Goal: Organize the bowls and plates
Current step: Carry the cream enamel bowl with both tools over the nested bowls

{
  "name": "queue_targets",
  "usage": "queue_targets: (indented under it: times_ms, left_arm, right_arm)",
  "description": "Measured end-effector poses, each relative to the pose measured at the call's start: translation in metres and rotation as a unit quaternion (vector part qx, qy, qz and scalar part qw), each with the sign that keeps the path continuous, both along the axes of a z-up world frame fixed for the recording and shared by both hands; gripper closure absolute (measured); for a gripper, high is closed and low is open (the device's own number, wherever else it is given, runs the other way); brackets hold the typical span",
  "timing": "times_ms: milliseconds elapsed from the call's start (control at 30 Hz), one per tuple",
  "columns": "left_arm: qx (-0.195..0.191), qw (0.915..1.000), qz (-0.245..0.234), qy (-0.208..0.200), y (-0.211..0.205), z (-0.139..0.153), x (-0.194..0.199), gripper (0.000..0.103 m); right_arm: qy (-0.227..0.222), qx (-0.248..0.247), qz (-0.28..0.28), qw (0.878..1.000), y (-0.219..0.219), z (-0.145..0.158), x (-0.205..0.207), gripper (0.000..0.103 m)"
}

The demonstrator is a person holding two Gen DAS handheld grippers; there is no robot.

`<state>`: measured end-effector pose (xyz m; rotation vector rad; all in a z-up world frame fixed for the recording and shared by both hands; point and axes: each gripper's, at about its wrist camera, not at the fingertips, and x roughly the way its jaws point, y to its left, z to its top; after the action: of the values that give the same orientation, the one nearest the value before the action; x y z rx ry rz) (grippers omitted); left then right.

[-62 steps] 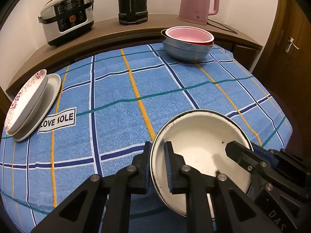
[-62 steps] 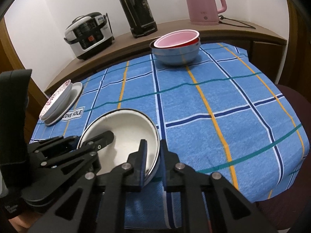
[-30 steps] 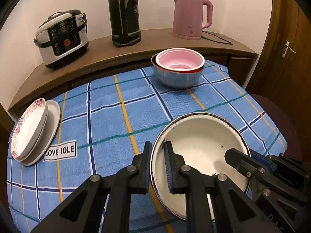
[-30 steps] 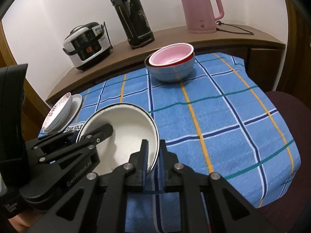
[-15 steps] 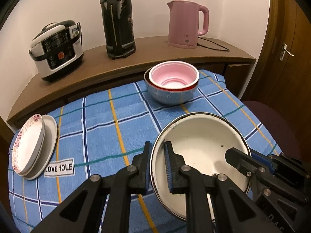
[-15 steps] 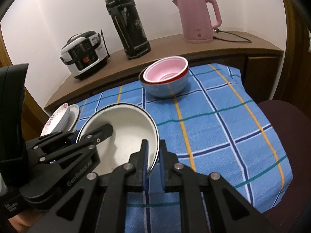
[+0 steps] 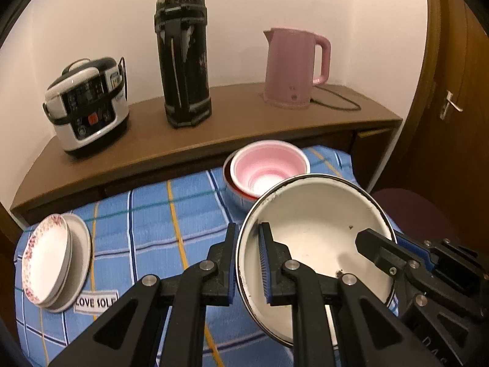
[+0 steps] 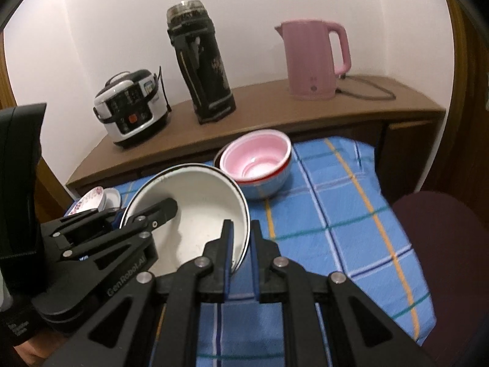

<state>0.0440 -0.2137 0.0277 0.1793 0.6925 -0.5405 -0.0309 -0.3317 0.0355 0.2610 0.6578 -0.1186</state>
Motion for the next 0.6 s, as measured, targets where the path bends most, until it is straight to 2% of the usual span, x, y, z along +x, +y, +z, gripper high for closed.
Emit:
queue_targets:
  times_ms: [400,600]
  left_arm:
    - [-0.018,0.9998,0.004,-0.009,-0.031,0.023,0.031,0.088]
    - [-0.028,0.9995,0.009,0.009,-0.046,0.020,0.054,0.088]
  right_arm:
    - [-0.023,-0.024,-0.015,0.999,-0.026,0.031,0.032,0.094]
    - [-0.020,-0.033,-0.026,0.999,-0.042,0.033,0.053,0.094]
